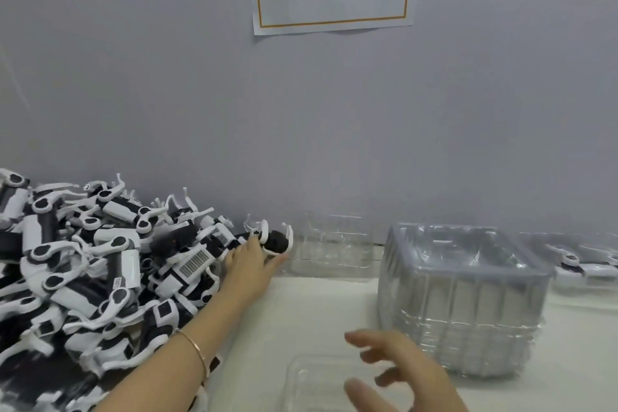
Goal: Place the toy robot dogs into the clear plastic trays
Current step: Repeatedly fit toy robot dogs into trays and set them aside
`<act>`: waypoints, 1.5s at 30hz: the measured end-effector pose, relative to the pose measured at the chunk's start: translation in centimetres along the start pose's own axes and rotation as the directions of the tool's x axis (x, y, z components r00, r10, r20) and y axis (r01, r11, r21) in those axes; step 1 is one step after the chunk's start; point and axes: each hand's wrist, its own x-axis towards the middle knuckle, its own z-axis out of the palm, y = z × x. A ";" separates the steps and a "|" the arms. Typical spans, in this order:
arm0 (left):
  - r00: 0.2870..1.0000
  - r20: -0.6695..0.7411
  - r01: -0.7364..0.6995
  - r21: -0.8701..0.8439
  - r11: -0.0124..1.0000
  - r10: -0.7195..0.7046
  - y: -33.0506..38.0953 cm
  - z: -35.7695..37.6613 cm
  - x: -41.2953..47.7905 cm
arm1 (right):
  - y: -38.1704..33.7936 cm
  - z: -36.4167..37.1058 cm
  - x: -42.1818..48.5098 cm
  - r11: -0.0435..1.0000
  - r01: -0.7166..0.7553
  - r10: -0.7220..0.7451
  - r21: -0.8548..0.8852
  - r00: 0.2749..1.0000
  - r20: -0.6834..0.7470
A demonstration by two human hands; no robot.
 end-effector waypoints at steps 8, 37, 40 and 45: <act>0.923 0.350 0.193 -0.781 0.594 0.161 6.8 -8.0 -6.1 | -3.3 -3.0 2.0 0.986 0.154 -0.166 -0.070 0.966 -0.201; 0.809 0.299 -0.221 -0.643 0.734 0.506 -0.1 -5.5 -19.0 | -4.1 -6.3 -1.4 0.128 -0.420 0.580 0.898 0.766 0.276; 0.777 0.341 -0.324 -0.504 0.801 0.529 -1.8 -5.2 -19.4 | -4.0 -6.2 -1.7 0.141 -0.421 0.575 0.896 0.771 0.272; 0.822 0.124 -0.540 -0.141 0.830 0.556 -1.0 -4.8 -22.0 | -5.0 -5.6 -1.7 0.332 -0.470 0.547 0.818 0.802 0.239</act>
